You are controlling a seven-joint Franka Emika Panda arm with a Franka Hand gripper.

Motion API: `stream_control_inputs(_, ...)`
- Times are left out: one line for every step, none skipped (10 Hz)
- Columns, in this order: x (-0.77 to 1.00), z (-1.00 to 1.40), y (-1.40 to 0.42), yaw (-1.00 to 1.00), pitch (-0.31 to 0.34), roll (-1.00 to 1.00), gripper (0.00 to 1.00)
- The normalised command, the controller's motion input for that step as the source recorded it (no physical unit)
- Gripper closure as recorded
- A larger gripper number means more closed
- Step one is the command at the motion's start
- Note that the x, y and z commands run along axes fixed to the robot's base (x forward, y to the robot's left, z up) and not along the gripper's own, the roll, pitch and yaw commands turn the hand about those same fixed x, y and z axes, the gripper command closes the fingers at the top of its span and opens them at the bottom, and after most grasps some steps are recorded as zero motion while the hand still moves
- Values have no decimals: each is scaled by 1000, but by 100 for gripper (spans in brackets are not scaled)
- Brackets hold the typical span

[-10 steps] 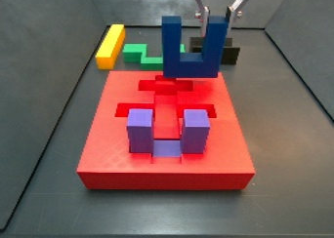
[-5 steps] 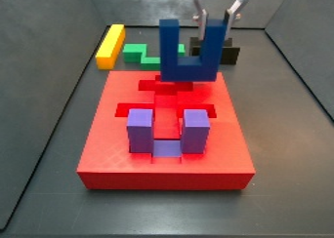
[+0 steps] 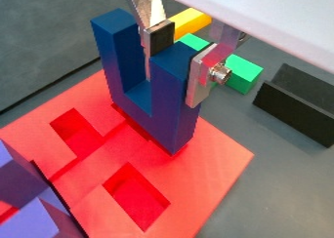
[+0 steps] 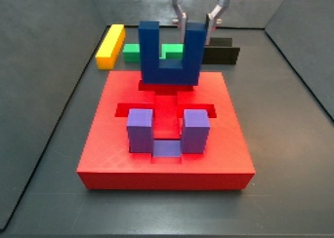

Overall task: Pick up the blue object. Move up. Move to above the board. Insert the blue object.
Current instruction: Insert the blue object.

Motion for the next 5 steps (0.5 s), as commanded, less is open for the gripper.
stream_control_inputs(-77, -91, 23, 20, -99, 40, 100)
stream_control_inputs(-114, -143, 46, 51, -104, 51, 100)
stream_control_inputs(-83, -183, 49, 83, -99, 73, 100)
stream_control_inputs(-11, -197, 37, 123, -91, 84, 100)
stream_control_inputs(0, -229, 63, 154, -83, 116, 100)
